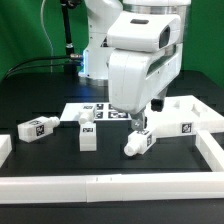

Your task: Assemble one leg

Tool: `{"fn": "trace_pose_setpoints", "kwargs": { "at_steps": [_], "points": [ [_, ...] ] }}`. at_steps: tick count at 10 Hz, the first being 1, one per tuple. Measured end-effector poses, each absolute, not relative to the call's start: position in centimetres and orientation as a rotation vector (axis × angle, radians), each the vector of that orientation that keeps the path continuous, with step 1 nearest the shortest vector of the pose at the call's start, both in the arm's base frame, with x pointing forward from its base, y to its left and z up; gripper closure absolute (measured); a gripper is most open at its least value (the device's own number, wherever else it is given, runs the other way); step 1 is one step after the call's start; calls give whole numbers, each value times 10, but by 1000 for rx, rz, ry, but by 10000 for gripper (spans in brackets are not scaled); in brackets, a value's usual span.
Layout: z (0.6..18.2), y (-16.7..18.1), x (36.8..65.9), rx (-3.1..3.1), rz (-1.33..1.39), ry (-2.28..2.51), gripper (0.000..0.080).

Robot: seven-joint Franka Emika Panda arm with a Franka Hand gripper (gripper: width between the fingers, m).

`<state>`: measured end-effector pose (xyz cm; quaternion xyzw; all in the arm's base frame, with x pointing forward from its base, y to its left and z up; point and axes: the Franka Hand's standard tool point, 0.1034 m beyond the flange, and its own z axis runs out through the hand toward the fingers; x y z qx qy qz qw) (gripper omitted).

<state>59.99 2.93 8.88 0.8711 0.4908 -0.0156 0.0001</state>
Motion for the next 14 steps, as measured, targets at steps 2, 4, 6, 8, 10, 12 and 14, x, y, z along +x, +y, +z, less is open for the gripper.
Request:
{"fn": "trace_pose_setpoints", "kwargs": {
  "at_steps": [2, 4, 6, 8, 10, 12, 14],
  "points": [
    [83, 0, 564, 2917, -48, 1150, 150],
    [86, 10, 574, 3067, -51, 820, 150],
    [85, 9, 574, 3051, 5, 856, 150],
    [84, 9, 574, 3051, 4, 857, 150],
    [85, 10, 572, 3104, 8, 635, 150],
    [76, 26, 566, 3176, -3, 182, 150],
    [67, 36, 566, 3218, -11, -203, 150]
  ]
}}
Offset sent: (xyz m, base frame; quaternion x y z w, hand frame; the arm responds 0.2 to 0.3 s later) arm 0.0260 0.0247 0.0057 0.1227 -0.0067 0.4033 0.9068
